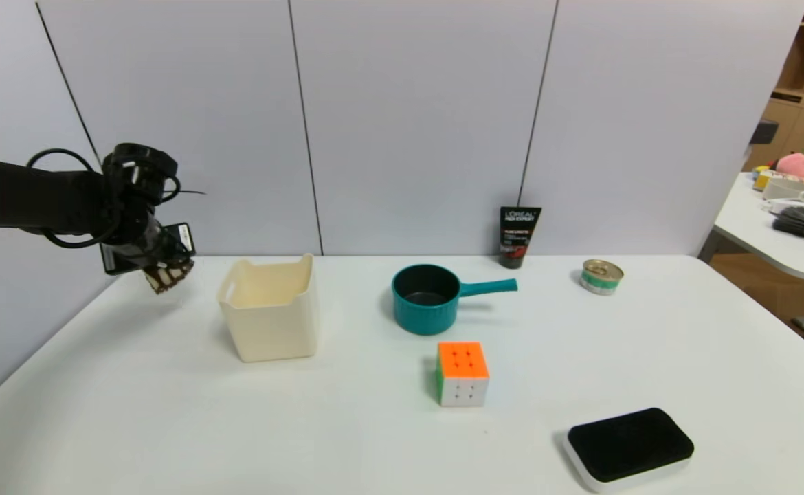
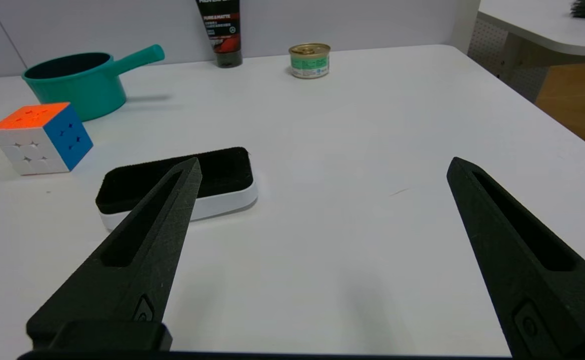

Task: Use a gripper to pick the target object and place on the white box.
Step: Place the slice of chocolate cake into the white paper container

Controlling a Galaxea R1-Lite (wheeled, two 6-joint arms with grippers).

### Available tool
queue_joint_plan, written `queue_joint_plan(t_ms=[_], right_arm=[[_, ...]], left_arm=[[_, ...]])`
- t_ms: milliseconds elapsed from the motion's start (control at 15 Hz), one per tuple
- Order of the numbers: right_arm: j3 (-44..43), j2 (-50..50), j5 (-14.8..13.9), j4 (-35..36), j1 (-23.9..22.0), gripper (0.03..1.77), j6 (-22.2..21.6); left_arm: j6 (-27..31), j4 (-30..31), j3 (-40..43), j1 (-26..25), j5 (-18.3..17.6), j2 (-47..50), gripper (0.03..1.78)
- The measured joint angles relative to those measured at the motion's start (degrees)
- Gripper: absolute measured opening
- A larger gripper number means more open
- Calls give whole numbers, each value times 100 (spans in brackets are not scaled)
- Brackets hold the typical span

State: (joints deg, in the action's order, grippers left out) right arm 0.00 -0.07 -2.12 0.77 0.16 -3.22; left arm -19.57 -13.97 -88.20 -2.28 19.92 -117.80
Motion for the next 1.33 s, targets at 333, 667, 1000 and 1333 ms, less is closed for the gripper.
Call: queue_joint_plan(t_ms=[333,667,1000,1333], right_arm=[[0,0,0,-2,0,170,0],[0,0,1,-2,0,170,0],[0,0,1,0,0,170,0],[0,0,1,-2,0,170,0]], left_arm=[[841,-176,101,94,-344,1179,81],[1254,-176,664,814,-766,2064,81],[1324,-149,1100,1708,-746,2344,81],[767,-121,1006,2206,-597,2116,81]])
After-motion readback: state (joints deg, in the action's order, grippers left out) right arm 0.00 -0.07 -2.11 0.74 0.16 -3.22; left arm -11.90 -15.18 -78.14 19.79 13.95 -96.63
